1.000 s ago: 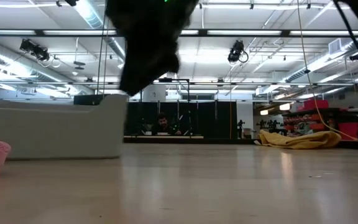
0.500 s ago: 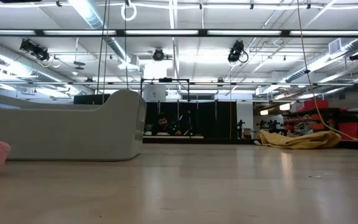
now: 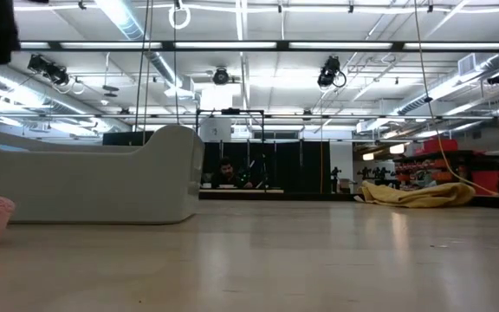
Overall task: Pick and placing Produce into tupperware
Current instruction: Put the pink apricot into the gray bin
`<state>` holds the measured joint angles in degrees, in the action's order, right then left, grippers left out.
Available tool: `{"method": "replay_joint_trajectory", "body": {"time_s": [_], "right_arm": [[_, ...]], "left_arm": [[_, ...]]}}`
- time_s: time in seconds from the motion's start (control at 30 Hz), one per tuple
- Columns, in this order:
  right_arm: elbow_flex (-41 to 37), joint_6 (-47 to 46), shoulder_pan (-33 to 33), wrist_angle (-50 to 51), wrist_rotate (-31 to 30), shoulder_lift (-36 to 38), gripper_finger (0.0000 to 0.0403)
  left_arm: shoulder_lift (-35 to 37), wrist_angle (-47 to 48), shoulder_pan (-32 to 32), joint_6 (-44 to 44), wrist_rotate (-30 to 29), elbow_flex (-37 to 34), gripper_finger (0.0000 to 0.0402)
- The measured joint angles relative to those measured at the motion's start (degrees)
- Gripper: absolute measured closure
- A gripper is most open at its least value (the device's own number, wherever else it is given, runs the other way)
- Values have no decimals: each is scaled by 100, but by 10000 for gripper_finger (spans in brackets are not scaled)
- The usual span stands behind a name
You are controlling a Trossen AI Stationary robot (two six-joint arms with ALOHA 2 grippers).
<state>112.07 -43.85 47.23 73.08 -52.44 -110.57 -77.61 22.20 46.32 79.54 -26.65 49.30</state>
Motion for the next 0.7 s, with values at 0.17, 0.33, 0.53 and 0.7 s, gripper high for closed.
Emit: {"method": "replay_joint_trajectory", "body": {"time_s": [0.17,0.33,0.53,0.7], "right_arm": [[-6,-75,97,15,-69,-21,268],[-98,-96,89,126,-173,-15,268],[-225,-171,78,114,-215,-15,268],[-227,-308,78,112,-220,-15,268]], "left_arm": [[-414,-168,33,223,17,-93,373],[-1146,-249,46,-5,219,327,391],[-2173,120,26,-238,262,1192,392],[-2739,1194,-118,153,695,1660,384]]}}
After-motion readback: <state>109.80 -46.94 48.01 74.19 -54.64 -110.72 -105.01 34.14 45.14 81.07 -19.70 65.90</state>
